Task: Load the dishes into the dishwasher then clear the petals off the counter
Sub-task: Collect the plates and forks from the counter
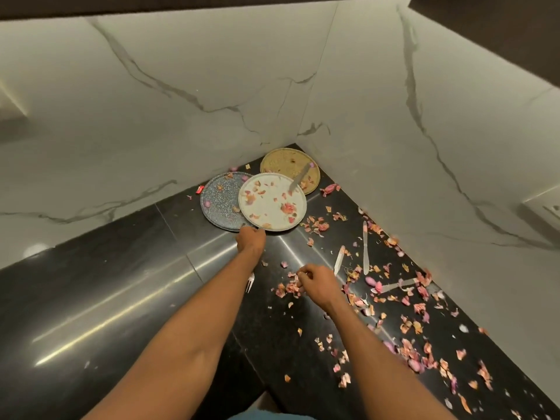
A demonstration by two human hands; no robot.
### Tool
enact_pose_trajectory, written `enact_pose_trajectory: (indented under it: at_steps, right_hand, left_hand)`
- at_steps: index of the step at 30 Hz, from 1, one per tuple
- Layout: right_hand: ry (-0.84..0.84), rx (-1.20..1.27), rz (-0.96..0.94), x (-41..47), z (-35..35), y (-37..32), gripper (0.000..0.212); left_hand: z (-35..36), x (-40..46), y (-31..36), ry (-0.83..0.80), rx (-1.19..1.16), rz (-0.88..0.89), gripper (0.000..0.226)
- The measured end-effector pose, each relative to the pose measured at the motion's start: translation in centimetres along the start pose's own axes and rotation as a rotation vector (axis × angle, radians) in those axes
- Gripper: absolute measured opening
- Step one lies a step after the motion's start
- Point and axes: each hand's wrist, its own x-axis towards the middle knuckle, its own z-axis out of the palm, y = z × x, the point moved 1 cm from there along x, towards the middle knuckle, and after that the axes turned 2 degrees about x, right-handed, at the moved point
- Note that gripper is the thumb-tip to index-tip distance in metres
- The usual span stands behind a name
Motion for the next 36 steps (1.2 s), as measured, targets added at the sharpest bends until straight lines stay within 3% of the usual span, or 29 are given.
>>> enact_pose_trajectory:
  at_steps: [3, 7, 11, 21, 29, 36]
  right_hand:
    - [-0.003, 0.118, 0.062, 0.4, 0.7, -0.1, 0.016]
    - [-0.001, 0.233, 0.126, 0.5, 1.5, 0.4, 0.015]
    - [0.011, 0.268, 0.164, 0.3, 1.6, 1.1, 0.016]
    - [0.06, 0.304, 0.162, -0.1, 1.9, 1.3, 0.015]
    - [0.101, 0.337, 0.142, -2.2, 1.7, 1.8, 0.014]
    - [0.178, 0.353, 0.184, -5.5, 1.1, 4.4, 0.015]
  left_hand:
    - [0.9, 2.0, 0.4, -0.018, -0.073, -0.05, 0.037]
    - [1.6, 3.9, 0.4, -0.002, -0.211, -0.169, 0.019]
    - [1.9, 5.0, 0.2, -0.01, -0.28, -0.248, 0.018]
    - [-0.1, 1.3, 1.2, -0.207, -0.575, -0.145, 0.027]
    - [-1.9, -1.3, 0.8, -0.128, -0.199, 0.254, 0.023]
    - [-2.3, -5.1, 2.2, 0.066, 0.277, 0.64, 0.016]
